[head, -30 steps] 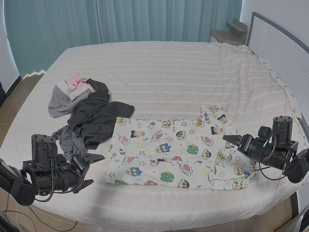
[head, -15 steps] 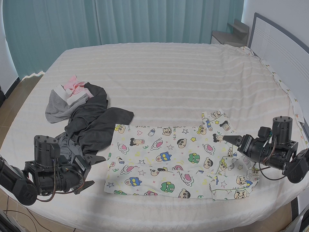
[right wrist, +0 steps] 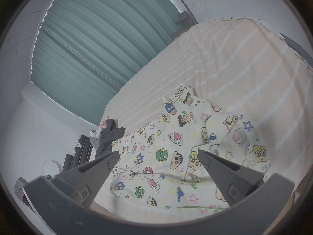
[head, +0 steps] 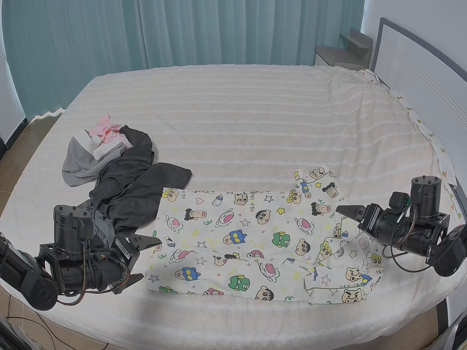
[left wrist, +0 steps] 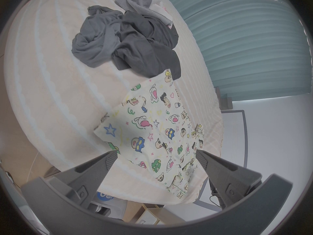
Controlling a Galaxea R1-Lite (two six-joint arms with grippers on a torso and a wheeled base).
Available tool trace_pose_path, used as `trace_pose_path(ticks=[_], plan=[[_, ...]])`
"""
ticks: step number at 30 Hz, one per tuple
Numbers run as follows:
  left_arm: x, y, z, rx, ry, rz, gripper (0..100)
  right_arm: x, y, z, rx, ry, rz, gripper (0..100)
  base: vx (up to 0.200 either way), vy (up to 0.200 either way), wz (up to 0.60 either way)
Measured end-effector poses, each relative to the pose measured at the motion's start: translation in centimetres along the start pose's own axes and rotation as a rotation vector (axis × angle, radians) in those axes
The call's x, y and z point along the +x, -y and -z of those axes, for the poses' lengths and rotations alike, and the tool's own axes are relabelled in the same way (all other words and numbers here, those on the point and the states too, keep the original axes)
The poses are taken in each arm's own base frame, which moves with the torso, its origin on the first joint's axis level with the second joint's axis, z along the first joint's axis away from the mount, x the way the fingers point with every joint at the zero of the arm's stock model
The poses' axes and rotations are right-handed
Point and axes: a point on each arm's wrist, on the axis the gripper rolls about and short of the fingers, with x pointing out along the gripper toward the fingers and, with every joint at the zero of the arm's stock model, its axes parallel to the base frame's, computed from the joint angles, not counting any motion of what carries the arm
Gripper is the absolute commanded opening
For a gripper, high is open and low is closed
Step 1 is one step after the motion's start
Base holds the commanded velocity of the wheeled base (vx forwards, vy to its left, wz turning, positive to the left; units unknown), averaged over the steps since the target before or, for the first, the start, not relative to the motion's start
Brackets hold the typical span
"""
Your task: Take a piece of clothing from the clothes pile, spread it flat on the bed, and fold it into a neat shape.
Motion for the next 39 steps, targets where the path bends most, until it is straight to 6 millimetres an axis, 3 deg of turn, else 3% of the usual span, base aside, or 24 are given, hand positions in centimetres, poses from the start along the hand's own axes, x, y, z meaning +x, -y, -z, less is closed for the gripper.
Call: trace_pose_path(ticks=[6,16,39], plan=[[0.0,0.1,-0.1,-0.003,0.022,-0.006,100,0.0,0.0,0.0,0.001,-0.002,0.001,100,0.0,0.0,0.0],[0.2,0.0,-0.1,0.0,0.028,-0.001,100,0.3,0.2,0.3,0.0,-0.017,0.009,100,0.2,0.0,0.0],[1.0,-0.1,-0.4,0.045,0.07,-0.006,100,0.8,0.5,0.9,-0.007,-0.043,0.022,100,0.0,0.0,0.0]])
